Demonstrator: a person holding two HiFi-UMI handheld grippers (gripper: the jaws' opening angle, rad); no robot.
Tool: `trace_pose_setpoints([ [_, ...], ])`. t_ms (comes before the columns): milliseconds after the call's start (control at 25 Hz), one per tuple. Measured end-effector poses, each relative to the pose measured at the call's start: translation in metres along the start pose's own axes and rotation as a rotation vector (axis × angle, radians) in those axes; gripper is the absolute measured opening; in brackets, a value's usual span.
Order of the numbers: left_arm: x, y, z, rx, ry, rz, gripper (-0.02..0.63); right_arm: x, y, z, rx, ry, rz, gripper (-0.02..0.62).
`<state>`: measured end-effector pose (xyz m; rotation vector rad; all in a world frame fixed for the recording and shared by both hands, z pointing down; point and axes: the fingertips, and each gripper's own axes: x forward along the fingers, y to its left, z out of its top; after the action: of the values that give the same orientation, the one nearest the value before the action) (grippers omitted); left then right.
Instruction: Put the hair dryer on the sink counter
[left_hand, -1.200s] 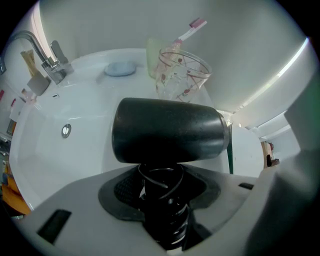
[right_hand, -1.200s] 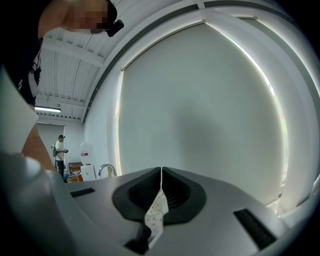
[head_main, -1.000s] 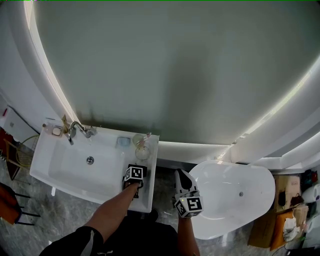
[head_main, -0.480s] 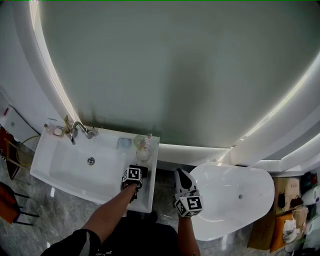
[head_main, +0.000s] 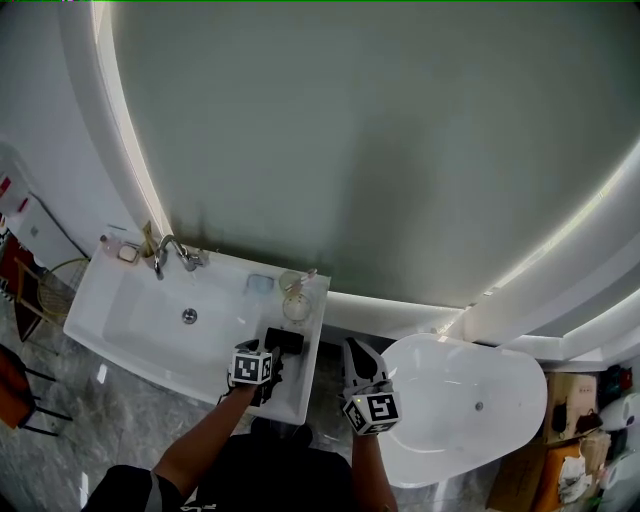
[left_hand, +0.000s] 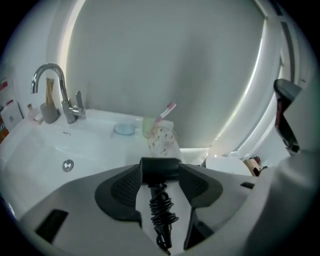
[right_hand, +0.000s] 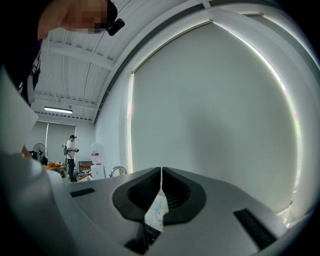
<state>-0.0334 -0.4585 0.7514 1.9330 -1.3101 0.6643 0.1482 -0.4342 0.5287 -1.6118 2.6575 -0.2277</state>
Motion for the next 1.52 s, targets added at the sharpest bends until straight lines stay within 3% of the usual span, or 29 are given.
trace_pose_setpoints([
  [200,-0.067,-0.005,0.058,-0.009,-0.308,-0.070,0.247,0.002,0.008,0.003,-0.011,-0.004,0.014,0.031],
  [400,-0.135,-0.021,0.082,0.121,-0.563,-0.143,0.247,0.002,0.016,0.003,-0.015,-0.011,0.027,0.031],
  [560,-0.179,-0.022,0.086,0.214,-0.717,-0.131,0.247,0.001,0.017,0.005,-0.023,-0.017,0.027,0.031],
  [840,-0.199,-0.008,0.086,0.209,-0.770,-0.095,0.245,0.002,0.024,0.005,-0.030,-0.019,0.036,0.031],
  [920,-0.199,-0.010,0.085,0.231,-0.772,-0.084,0.194,0.002,0.026,0.007,-0.031,-0.022,0.043,0.031],
  [1040,-0.204,-0.008,0.082,0.202,-0.791,-0.062,0.071,0.004,0.032,0.010,-0.040,-0.023,0.055,0.031],
  [1120,-0.206,-0.006,0.080,0.185,-0.788,-0.058,0.032,0.006,0.035,0.010,-0.043,-0.021,0.061,0.031],
  [1520,-0.213,-0.004,0.078,0.186,-0.790,-0.076,0.025,0.010,0.054,0.005,-0.123,0.004,0.112,0.031],
])
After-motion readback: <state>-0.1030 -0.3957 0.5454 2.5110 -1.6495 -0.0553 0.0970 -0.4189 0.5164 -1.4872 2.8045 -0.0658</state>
